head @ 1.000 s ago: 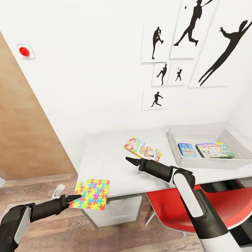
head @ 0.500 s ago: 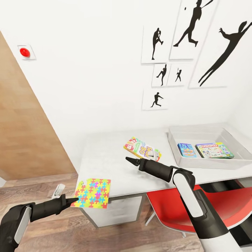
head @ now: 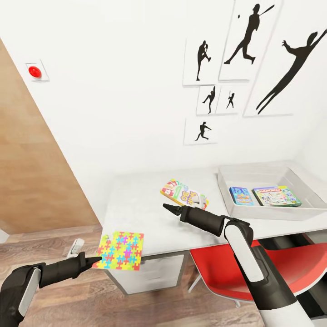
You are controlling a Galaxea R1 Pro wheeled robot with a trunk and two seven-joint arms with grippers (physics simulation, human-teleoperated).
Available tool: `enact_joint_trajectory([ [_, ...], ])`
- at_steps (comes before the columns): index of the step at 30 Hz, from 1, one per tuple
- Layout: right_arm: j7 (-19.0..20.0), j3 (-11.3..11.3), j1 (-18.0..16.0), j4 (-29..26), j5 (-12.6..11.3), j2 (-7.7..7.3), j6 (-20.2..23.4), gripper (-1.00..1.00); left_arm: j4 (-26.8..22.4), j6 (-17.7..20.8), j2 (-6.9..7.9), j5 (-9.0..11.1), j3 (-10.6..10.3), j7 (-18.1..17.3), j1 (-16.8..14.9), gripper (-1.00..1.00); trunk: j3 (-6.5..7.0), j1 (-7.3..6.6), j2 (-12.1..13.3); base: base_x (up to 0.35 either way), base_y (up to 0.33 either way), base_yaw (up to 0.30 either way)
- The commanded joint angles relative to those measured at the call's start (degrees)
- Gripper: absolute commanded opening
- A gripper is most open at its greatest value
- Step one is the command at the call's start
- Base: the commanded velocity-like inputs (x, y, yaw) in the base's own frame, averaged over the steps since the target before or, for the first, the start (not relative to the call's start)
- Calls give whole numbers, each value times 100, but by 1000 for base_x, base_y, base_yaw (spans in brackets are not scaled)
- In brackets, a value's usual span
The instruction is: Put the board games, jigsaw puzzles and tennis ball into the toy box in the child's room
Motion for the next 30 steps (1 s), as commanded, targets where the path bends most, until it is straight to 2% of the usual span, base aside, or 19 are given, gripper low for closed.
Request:
enact_joint_trajectory([
  [1, 20, 1, -5, -2, 17, -1, 16, 100, 0, 17, -1, -20, 7, -31, -4, -100, 12, -21, 36, 0, 0, 0],
  [18, 20, 1, -5, 2, 17, 0, 9, 100, -43, 22, 19, -14, 4, -69, -4, -100, 317, -395, 717, 0, 0, 0],
  [22, 17, 1, -5, 5, 17, -1, 9, 100, -56, 25, 41, -12, -20, -230, -4, -100, 389, -482, 878, 0, 0, 0],
  [26, 18, 1, -5, 7, 17, 0, 9, 100, -59, 25, 79, -24, -49, -711, -4, -100, 460, -570, 1038, 0, 0, 0],
  [30, 18, 1, -5, 7, 17, -2, 9, 100, -62, 40, 129, -27, -52, -831, -4, -100, 532, -658, 1199, 0, 0, 0],
])
